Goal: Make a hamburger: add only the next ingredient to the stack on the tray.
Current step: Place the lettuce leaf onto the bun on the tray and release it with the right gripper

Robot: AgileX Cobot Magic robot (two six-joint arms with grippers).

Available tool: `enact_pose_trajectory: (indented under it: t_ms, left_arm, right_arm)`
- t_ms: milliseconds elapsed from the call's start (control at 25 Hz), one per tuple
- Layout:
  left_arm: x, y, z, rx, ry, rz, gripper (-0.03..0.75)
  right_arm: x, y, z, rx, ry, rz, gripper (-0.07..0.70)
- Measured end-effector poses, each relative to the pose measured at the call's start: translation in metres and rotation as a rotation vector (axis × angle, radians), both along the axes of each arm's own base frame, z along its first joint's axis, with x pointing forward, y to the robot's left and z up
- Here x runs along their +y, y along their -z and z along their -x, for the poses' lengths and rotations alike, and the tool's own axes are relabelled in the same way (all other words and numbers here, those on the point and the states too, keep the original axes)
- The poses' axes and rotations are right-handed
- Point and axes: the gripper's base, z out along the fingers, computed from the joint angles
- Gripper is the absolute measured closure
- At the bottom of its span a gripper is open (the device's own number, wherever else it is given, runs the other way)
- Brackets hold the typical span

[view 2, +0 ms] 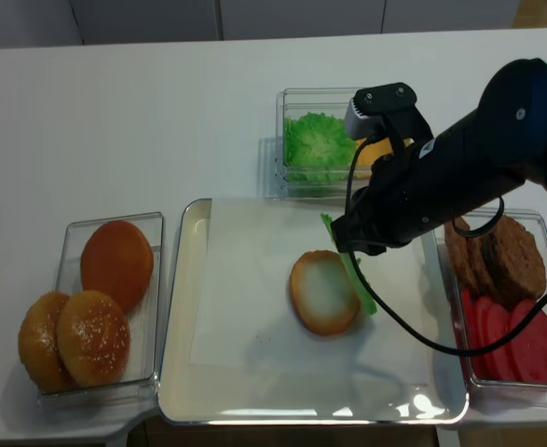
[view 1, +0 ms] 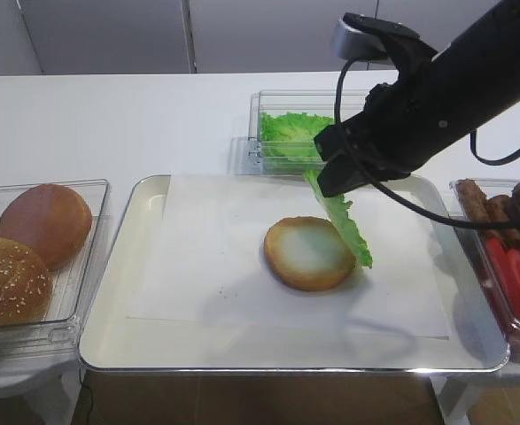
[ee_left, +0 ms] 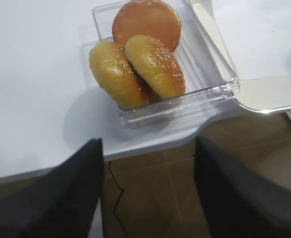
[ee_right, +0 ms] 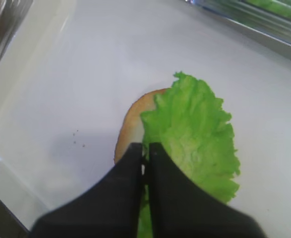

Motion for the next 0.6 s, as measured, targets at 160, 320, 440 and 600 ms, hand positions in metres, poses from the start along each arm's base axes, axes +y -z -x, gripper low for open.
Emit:
enact_pose_trajectory:
  t_ms: [160, 320, 440, 600]
  left_arm:
    - [0.0, 0.0, 0.0, 0.0, 0.0, 0.0, 0.288]
    - [0.0, 0.0, 0.0, 0.0, 0.0, 0.0, 0.288]
    - [0.0, 0.0, 0.0, 0.0, 0.0, 0.0, 0.288]
    - [0.0, 0.0, 0.0, 0.0, 0.0, 0.0, 0.288]
  right_arm:
    - [0.0008, -0.0008, -0.0004, -0.003, 0.005, -0.014, 0.605]
    - [0.0009, -0.0012, -0.0016, -0.012, 0.014, -0.018, 0.605]
    - [0.0009, -0.0013, -0.0018, -0.015, 0.013, -0.017, 0.605]
    - [0.0009, -0.0013, -0.0018, -0.02, 0.007, -0.015, 0.604]
